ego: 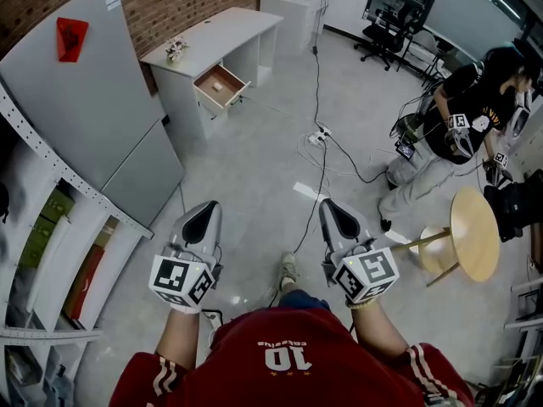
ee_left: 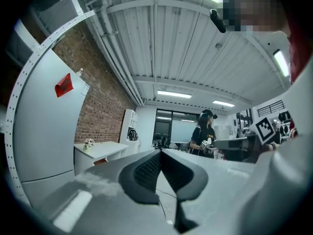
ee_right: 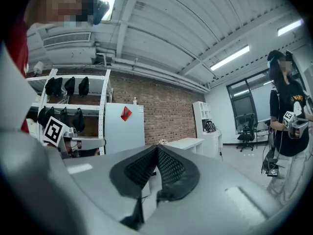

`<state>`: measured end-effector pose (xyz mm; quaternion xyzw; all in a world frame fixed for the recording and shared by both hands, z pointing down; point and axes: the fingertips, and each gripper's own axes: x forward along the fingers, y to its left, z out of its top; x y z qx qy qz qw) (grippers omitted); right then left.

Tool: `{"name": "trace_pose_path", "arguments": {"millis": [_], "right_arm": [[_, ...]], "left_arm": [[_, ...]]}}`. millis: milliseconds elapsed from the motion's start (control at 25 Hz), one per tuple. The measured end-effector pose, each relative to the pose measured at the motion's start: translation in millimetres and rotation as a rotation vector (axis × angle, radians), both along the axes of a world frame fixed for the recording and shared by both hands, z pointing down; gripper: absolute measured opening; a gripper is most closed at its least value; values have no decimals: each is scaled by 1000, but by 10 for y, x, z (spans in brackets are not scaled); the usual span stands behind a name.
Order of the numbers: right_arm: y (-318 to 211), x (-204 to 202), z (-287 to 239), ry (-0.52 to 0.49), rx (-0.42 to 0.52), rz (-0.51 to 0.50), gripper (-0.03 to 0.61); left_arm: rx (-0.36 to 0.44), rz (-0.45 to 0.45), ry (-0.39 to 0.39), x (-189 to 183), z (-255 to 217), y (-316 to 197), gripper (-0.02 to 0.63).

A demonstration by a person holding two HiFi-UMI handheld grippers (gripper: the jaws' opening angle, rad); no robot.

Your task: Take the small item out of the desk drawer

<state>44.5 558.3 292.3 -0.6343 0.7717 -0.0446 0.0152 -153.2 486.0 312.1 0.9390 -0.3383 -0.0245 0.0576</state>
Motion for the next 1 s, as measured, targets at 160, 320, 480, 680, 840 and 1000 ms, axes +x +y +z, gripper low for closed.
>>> {"name": "trace_pose_path", "arguments": {"millis": [160,320,480,680,840,1000], "right_arm": [[-215,31,80,-14,-15,-28,3],[-589,128,179,-29,-15,-60,3],[-1183,232,291,-52,-15,-107,3],[-2129,541,400,-74,-17,-156,3],[-2939,835,367,-79,-14,-185,3],[-3598,1053,321,-99,-14,-208,3]], "left_arm": [[-8,-18,-5,40,43,-170,3],[-9,-40,-13,128,113,-460,3],[-12,-74,-30,215,169,-941,3],[-9,-109,-19,517,173,-1793,3],[-21,-128,-23,816,120,-2516,3],[-19,-139,-50,1097,66,-3162,3]]}}
